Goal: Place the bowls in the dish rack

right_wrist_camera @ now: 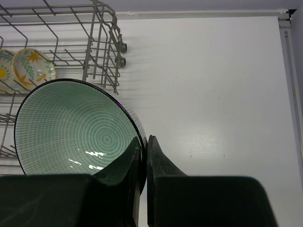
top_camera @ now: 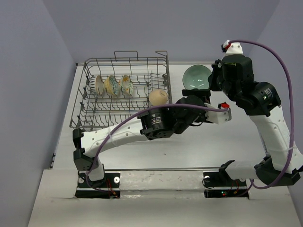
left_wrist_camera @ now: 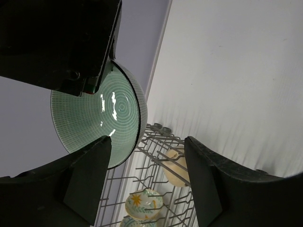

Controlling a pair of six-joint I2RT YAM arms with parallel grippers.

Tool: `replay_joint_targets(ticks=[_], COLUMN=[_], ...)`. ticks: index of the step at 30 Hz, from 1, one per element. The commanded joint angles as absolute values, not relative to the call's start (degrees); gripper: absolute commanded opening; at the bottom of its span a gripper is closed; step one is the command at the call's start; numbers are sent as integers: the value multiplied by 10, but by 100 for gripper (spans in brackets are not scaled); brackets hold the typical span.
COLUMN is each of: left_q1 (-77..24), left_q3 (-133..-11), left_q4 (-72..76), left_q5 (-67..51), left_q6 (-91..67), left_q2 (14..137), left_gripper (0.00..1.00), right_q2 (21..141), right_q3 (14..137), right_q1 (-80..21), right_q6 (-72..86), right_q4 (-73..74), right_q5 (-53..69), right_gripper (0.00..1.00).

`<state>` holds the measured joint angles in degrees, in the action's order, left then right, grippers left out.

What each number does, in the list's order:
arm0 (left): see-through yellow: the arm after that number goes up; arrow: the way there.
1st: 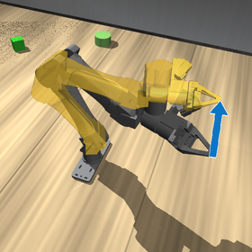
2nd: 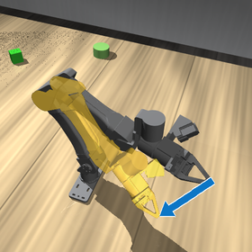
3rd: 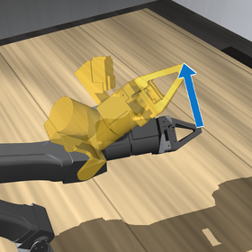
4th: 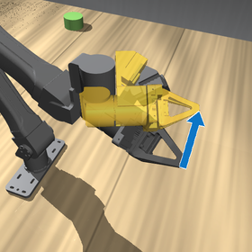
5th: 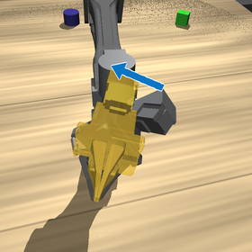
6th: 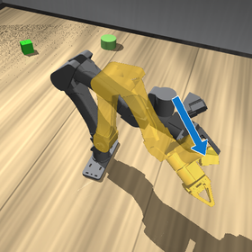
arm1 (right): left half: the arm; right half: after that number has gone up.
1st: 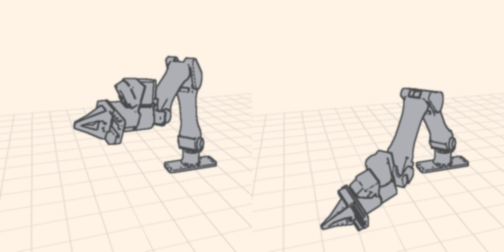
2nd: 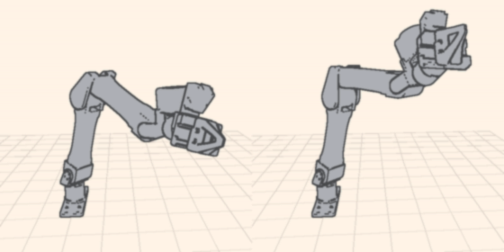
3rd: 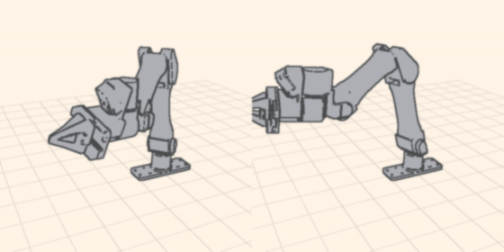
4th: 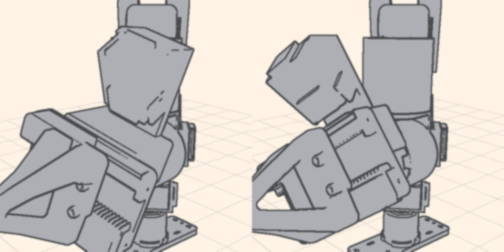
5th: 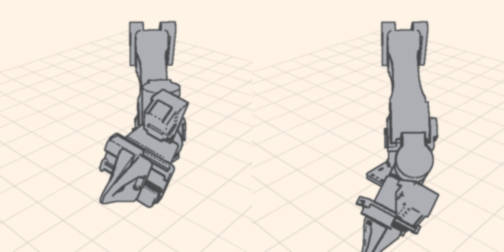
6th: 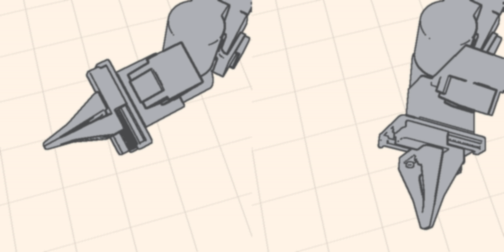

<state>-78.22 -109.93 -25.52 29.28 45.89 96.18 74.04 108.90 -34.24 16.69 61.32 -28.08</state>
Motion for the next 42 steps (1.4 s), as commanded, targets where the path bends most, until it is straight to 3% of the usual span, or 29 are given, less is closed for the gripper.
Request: replay_joint_targets(ticks=[1, 17, 25, 30, 35, 40, 42], left_q1=[-767, -733, -732, -733, -733, -732, -732], left_q3=[-1138, -1150, -1143, -1133, -1130, -1129, -1129], left_q4=[-233, -217, -192, -186, -182, -178, -178], left_q5=[283, 258, 284, 298, 301, 308, 308], left_q6=[479, 481, 490, 490, 490, 490, 489], left_q2=[965, 1011, 1006, 1006, 1004, 1003, 1003], left_gripper=[76, 75, 67, 55, 24, 3, 0], right_q2=[716, 700, 695, 696, 699, 700, 700], right_q3=[1108, 1113, 1109, 1113, 1119, 1115, 1112], right_q1=[-347, -347, -347, -347, -347, -347, -347], right_q6=[169, 171, 170, 171, 170, 171, 172], right_q4=[577, 564, 562, 561, 562, 556, 555], right_q5=[-274, -260, -266, -267, -270, -272, -272], right_gripper=[1, 1, 1, 1, 1, 1, 1])
